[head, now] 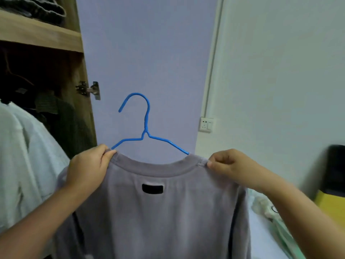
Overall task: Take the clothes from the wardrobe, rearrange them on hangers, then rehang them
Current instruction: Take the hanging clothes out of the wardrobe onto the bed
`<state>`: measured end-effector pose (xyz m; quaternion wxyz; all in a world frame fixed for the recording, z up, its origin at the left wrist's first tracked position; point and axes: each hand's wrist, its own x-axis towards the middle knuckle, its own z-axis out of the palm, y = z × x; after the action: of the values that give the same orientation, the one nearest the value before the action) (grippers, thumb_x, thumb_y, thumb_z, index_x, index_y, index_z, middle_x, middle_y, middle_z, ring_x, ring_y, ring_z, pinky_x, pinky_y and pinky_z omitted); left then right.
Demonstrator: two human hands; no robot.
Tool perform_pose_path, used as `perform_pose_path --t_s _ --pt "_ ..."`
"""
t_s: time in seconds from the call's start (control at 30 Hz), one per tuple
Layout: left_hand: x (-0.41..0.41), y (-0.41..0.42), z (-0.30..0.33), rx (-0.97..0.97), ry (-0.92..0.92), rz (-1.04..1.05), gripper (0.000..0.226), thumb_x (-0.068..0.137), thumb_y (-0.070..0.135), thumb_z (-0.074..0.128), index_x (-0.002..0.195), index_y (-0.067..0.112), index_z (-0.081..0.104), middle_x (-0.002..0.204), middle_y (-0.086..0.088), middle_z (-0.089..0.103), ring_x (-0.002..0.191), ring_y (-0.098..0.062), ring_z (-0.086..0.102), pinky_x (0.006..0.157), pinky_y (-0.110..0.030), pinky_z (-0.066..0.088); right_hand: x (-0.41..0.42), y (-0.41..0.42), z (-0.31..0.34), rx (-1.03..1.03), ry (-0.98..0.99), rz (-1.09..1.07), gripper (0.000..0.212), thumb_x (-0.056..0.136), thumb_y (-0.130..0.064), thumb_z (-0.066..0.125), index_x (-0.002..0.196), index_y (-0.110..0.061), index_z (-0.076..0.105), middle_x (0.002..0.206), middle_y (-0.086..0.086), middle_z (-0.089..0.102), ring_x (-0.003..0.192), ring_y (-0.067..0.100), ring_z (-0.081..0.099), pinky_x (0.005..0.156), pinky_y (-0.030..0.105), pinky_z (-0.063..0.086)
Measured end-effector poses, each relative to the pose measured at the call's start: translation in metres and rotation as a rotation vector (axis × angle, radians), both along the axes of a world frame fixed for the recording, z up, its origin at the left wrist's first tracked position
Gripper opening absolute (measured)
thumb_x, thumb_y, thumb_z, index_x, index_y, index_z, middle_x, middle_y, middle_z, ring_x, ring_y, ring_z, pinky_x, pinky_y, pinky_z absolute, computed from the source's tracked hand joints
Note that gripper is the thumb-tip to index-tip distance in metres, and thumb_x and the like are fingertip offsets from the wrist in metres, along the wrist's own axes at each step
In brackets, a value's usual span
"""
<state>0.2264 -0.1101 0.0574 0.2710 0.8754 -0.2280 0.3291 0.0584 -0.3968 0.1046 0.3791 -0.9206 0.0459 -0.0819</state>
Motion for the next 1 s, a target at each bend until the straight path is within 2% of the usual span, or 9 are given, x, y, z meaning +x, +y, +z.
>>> perform_pose_path --t_s 0.13,0.2,0.3,0.47,0.63,0.77,1.0 --pt "-0.012 -0.028 0.003 0.033 -0.008 -0.170 0.020 0.087 0.017 0.062 0.076 0.000 0.065 0.072 -0.020 0.067 0.069 -0.042 0.062 0.062 -0.043 0.046 -0.043 -0.002 -0.015 -0.060 -0.029 -0.266 0.028 0.090 -0.028 0.058 0.067 -0.013 0.062 0.058 -0.007 0.047 0.054 0.006 0.039 0.053 0.018 0.033" --pt "-0.019 -0.043 0.000 0.028 -0.002 -0.255 0.019 0.085 0.017 0.065 0.075 0.000 0.066 0.068 -0.020 0.066 0.065 -0.040 0.062 0.059 -0.040 0.044 -0.067 -0.003 -0.024 -0.050 -0.025 -0.371 0.027 0.090 -0.026 0.058 0.067 -0.014 0.064 0.059 -0.007 0.050 0.057 0.007 0.042 0.057 0.022 0.035" --pt "-0.034 -0.070 -0.004 -0.001 0.012 -0.384 0.016 0.083 0.016 0.068 0.073 0.004 0.067 0.064 -0.017 0.066 0.062 -0.039 0.061 0.057 -0.031 0.036 -0.107 -0.003 -0.037 -0.052 -0.020 -0.516 0.026 0.090 -0.027 0.059 0.074 -0.007 0.066 0.062 0.000 0.052 0.062 0.010 0.044 0.060 0.028 0.034" --pt "-0.076 -0.127 -0.011 -0.003 0.042 -0.598 0.014 0.081 0.016 0.070 0.075 0.002 0.069 0.066 -0.019 0.067 0.063 -0.039 0.061 0.057 -0.031 0.035 -0.187 -0.003 -0.051 -0.055 -0.049 -0.710 0.027 0.089 -0.022 0.061 0.070 -0.004 0.064 0.062 0.002 0.051 0.062 0.010 0.043 0.057 0.024 0.032" --pt "-0.136 -0.187 -0.022 -0.022 0.104 -0.806 0.011 0.079 0.014 0.072 0.078 0.004 0.071 0.078 -0.017 0.072 0.072 -0.039 0.066 0.063 -0.040 0.047 -0.273 -0.009 -0.056 -0.097 -0.041 -0.903 0.028 0.088 -0.020 0.062 0.068 0.000 0.064 0.061 0.004 0.049 0.062 0.011 0.042 0.058 0.028 0.029" --pt "-0.196 -0.235 -0.028 -0.022 0.138 -0.967 0.010 0.080 0.015 0.071 0.079 0.005 0.072 0.078 -0.015 0.072 0.075 -0.037 0.067 0.066 -0.040 0.049 -0.346 -0.010 -0.056 -0.121 -0.034 -1.048 0.027 0.088 -0.018 0.063 0.068 0.001 0.063 0.058 0.002 0.048 0.057 0.008 0.040 0.053 0.021 0.027" --pt "-0.330 -0.308 -0.032 -0.010 0.126 -1.221 0.009 0.079 0.015 0.072 0.078 0.007 0.072 0.075 -0.015 0.072 0.073 -0.036 0.066 0.063 -0.039 0.048 -0.489 -0.009 -0.058 -0.103 -0.038 -1.282 0.023 0.087 -0.019 0.064 0.067 -0.008 0.066 0.057 -0.002 0.050 0.054 0.006 0.039 0.052 0.022 0.027"
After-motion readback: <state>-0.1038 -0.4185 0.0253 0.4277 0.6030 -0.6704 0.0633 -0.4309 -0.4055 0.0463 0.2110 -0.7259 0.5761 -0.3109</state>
